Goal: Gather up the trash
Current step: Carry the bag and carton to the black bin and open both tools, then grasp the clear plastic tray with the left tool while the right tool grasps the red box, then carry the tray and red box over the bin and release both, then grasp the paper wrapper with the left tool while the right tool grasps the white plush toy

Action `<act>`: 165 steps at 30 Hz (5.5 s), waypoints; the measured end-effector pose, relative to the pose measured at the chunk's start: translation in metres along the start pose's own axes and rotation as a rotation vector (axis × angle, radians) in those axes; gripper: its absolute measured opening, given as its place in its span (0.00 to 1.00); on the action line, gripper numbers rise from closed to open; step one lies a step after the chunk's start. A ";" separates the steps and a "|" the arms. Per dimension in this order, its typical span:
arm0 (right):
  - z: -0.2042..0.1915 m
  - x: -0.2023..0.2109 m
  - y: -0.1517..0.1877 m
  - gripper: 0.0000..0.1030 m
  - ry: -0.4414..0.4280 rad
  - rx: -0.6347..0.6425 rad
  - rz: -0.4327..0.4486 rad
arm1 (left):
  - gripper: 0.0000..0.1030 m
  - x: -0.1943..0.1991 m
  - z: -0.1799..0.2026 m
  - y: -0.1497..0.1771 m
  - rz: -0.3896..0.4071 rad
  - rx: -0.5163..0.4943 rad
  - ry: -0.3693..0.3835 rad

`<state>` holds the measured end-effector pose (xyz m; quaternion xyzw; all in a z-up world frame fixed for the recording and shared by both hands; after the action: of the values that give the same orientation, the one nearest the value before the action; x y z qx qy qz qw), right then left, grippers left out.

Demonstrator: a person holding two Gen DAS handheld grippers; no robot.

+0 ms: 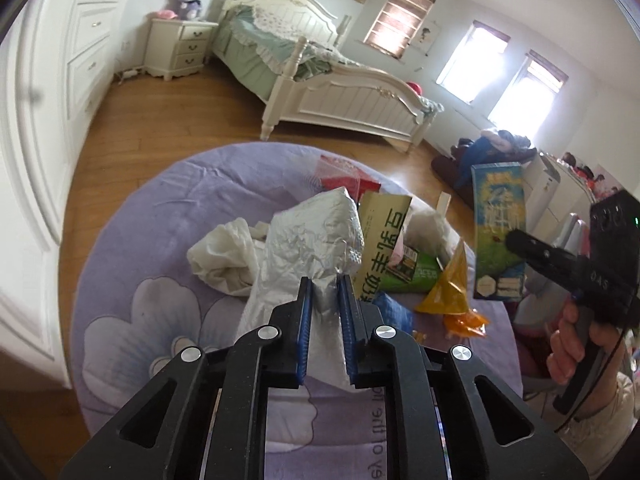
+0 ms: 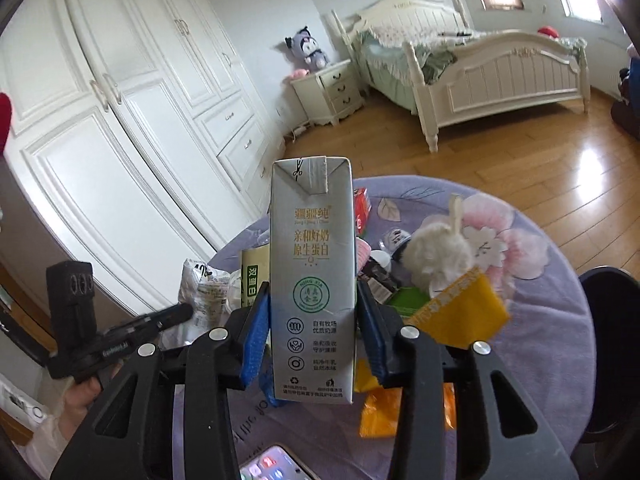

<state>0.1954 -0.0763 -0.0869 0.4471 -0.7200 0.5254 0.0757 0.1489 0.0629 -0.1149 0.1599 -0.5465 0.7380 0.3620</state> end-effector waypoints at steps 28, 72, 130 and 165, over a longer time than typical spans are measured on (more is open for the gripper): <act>0.337 0.084 0.038 0.42 0.622 -0.294 0.123 | 0.13 -0.241 0.355 0.004 -0.348 -0.262 0.530; 0.036 -0.156 -0.078 0.78 0.094 0.018 -0.155 | 0.38 -0.158 -0.046 -0.105 -0.224 0.101 -0.027; 0.354 0.103 0.018 0.51 0.561 -0.278 0.175 | 0.37 -0.268 0.335 0.033 -0.419 -0.225 0.388; 0.131 0.049 -0.023 0.75 0.137 -0.015 0.094 | 0.80 -0.038 0.078 -0.053 -0.021 -0.229 -0.148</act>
<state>0.2307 -0.2129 -0.0996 0.3754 -0.7371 0.5523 0.1033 0.2004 -0.0154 -0.0752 0.1773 -0.6509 0.6529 0.3444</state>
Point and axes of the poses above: each gripper's, at about its wrist camera, not at the fingertips, and x roughly against the way its jaws point, z to its right, y to its underside, the point moved 10 cm from there along -x, roughly the way its jaws point, and after that the axes turned 4 degrees about -x, right-handed, at the moved point
